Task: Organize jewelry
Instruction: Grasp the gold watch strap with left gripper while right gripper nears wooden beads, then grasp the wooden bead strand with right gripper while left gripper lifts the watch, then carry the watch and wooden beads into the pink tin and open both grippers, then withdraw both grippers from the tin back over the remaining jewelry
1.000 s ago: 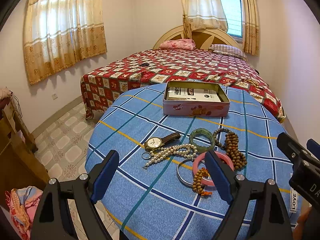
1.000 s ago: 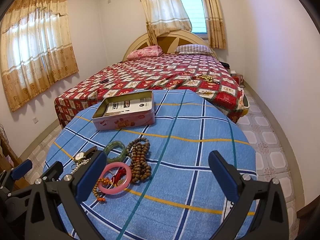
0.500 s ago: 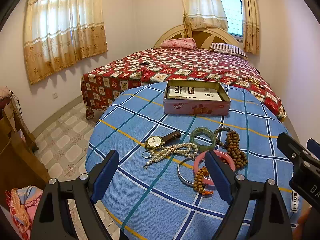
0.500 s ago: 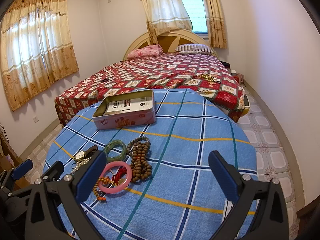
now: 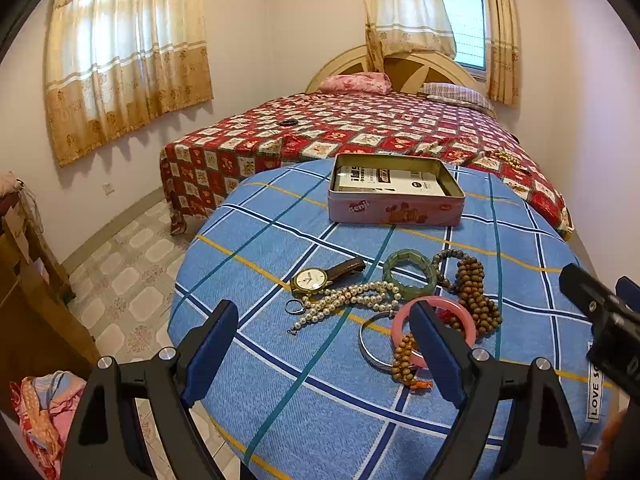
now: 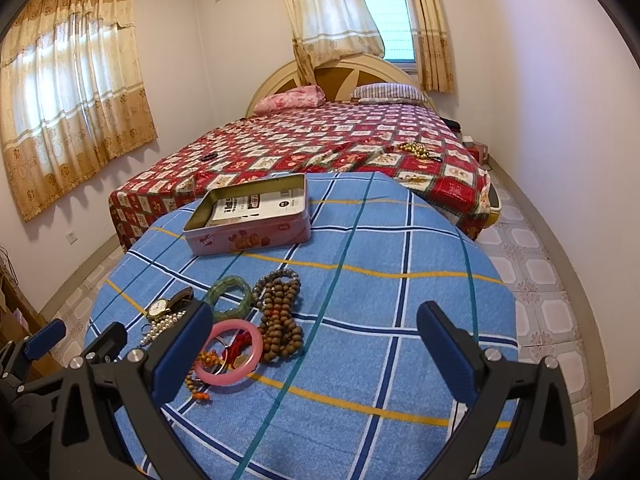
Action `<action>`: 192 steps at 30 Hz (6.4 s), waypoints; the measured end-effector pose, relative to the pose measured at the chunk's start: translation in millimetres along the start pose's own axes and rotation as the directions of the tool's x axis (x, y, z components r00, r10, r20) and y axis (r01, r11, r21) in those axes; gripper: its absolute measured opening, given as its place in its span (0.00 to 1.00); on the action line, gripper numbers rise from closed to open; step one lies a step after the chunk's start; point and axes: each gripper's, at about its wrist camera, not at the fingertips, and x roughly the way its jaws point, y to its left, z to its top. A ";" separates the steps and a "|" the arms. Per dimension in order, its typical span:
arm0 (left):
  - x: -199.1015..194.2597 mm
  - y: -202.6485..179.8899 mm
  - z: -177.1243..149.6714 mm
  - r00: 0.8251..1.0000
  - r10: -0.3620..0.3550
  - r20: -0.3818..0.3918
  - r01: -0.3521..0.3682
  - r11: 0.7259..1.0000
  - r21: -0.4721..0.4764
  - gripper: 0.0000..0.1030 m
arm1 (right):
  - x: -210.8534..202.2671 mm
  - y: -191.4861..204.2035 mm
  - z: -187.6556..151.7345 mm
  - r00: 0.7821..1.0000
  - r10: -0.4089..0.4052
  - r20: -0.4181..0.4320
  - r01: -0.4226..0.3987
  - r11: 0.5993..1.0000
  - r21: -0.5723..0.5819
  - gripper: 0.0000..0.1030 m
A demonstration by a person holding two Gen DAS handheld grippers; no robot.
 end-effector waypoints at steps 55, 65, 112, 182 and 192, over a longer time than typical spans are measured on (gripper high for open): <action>86.3 38.2 79.4 0.912 -0.409 -0.036 0.410 0.911 0.034 0.16 | 110.6 -22.1 3.6 0.941 0.179 -0.288 -0.187 0.982 0.001 0.55; 82.7 26.0 74.7 0.909 -0.415 -0.047 0.417 0.908 0.037 0.16 | 135.2 8.1 1.9 0.886 0.269 -0.378 -0.309 0.950 -0.048 0.26; 260.4 -46.5 162.5 0.941 -0.302 -0.153 0.312 0.949 0.050 0.19 | 248.8 20.9 110.4 0.917 0.339 -0.208 -0.343 0.939 0.019 0.25; 83.3 43.4 6.2 0.993 -0.052 -0.104 0.060 0.995 0.074 0.62 | 86.6 -11.9 27.1 0.981 0.147 -0.128 -0.158 0.984 -0.081 0.71; 86.7 45.9 -0.2 0.977 -0.159 -0.144 0.171 0.982 0.076 0.61 | 89.6 -3.9 20.7 0.975 0.160 -0.153 -0.177 0.979 -0.098 0.71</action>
